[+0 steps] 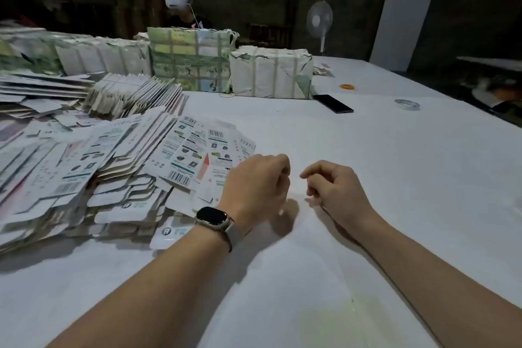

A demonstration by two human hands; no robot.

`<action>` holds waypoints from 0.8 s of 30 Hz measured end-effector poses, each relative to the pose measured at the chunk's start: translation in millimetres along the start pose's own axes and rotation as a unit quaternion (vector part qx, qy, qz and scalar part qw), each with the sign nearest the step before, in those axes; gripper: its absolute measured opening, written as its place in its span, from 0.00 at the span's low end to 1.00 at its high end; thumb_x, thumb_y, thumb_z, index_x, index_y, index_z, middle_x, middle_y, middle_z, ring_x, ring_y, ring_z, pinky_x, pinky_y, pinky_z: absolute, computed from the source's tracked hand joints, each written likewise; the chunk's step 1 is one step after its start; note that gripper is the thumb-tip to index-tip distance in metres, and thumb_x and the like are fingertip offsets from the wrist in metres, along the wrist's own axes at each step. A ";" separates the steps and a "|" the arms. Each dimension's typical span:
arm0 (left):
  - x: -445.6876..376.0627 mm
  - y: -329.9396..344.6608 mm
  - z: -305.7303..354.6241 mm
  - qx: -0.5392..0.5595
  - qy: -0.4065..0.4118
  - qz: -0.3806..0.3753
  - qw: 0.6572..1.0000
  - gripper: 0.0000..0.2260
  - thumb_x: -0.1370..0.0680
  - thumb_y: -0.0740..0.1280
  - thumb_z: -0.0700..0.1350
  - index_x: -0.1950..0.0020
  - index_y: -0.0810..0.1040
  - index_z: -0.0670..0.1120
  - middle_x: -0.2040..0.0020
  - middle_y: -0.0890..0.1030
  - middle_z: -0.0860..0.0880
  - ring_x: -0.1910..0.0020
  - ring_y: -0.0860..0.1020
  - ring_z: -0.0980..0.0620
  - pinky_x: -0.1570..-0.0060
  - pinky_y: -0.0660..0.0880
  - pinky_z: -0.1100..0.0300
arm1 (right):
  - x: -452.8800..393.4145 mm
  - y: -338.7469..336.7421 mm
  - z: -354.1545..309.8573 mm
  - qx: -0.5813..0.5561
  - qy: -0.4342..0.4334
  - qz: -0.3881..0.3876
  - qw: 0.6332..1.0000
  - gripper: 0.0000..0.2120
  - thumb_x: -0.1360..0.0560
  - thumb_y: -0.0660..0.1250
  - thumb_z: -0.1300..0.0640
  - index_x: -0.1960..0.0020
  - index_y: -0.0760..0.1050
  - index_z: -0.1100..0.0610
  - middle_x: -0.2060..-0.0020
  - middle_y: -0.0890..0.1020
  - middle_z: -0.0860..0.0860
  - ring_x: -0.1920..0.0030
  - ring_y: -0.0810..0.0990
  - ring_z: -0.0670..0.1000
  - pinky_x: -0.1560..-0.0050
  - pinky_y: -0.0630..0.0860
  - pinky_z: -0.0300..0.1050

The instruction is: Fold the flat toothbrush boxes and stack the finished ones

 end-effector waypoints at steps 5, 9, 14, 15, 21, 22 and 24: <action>-0.4 2.1 -45.0 -0.254 -0.109 -0.091 0.957 0.21 0.20 0.59 0.57 0.28 0.66 0.52 0.26 0.68 0.46 0.23 0.57 0.35 0.27 0.51 0.34 | 0.6 -1.9 6.1 -0.026 0.013 0.008 1.000 0.17 0.23 0.62 0.67 0.62 0.82 0.50 0.73 0.77 0.48 0.72 0.73 0.46 0.67 0.75 0.45; 4.5 11.3 -58.7 -0.213 -0.132 -0.121 0.961 0.24 0.19 0.58 0.56 0.24 0.61 0.52 0.22 0.62 0.43 0.23 0.54 0.29 0.25 0.52 0.37 | -0.1 0.6 8.0 -0.036 0.016 -0.006 0.999 0.18 0.23 0.62 0.67 0.62 0.82 0.49 0.73 0.77 0.48 0.72 0.73 0.46 0.67 0.76 0.43; 4.7 10.8 -46.8 -0.190 -0.120 -0.122 0.967 0.22 0.19 0.58 0.52 0.25 0.63 0.51 0.22 0.60 0.44 0.26 0.61 0.34 0.27 0.59 0.40 | 0.9 1.7 4.9 -0.032 0.013 -0.011 0.999 0.18 0.23 0.62 0.67 0.62 0.82 0.49 0.73 0.77 0.48 0.74 0.71 0.45 0.72 0.68 0.35; 5.6 10.3 -44.7 -0.192 -0.122 -0.127 0.965 0.22 0.19 0.59 0.51 0.26 0.63 0.51 0.22 0.61 0.44 0.27 0.62 0.34 0.28 0.60 0.40 | 1.2 1.6 4.3 -0.028 0.012 -0.011 0.999 0.18 0.23 0.62 0.67 0.62 0.82 0.48 0.73 0.77 0.48 0.74 0.71 0.45 0.72 0.67 0.35; 0.8 -6.7 -11.2 -0.194 -0.078 -0.098 0.973 0.19 0.24 0.63 0.40 0.34 0.64 0.49 0.45 0.75 0.47 0.46 0.77 0.38 0.58 0.69 0.50 | 3.7 2.6 1.3 -0.022 0.010 -0.017 1.000 0.18 0.23 0.62 0.66 0.62 0.82 0.48 0.74 0.77 0.48 0.74 0.71 0.45 0.72 0.67 0.35; -0.3 -11.7 -5.2 -0.195 -0.067 -0.084 0.975 0.19 0.24 0.62 0.37 0.36 0.64 0.49 0.48 0.73 0.47 0.49 0.77 0.38 0.61 0.66 0.51 | 4.3 2.9 1.1 -0.027 0.009 -0.018 0.999 0.18 0.23 0.62 0.67 0.62 0.82 0.49 0.74 0.77 0.48 0.74 0.71 0.45 0.72 0.67 0.34; -2.5 -23.4 6.9 -0.211 -0.039 -0.053 0.975 0.19 0.25 0.62 0.34 0.37 0.64 0.49 0.52 0.69 0.48 0.54 0.76 0.37 0.65 0.62 0.52 | 5.1 2.9 -0.1 -0.040 0.006 -0.019 0.999 0.18 0.23 0.61 0.68 0.61 0.82 0.49 0.74 0.76 0.48 0.75 0.71 0.44 0.73 0.67 0.33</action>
Point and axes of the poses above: each hand's wrist, its own x-axis away from the middle knuckle, its own y-axis out of the palm, z = x × y, the point moved 10 cm from there along -x, towards the middle knuckle
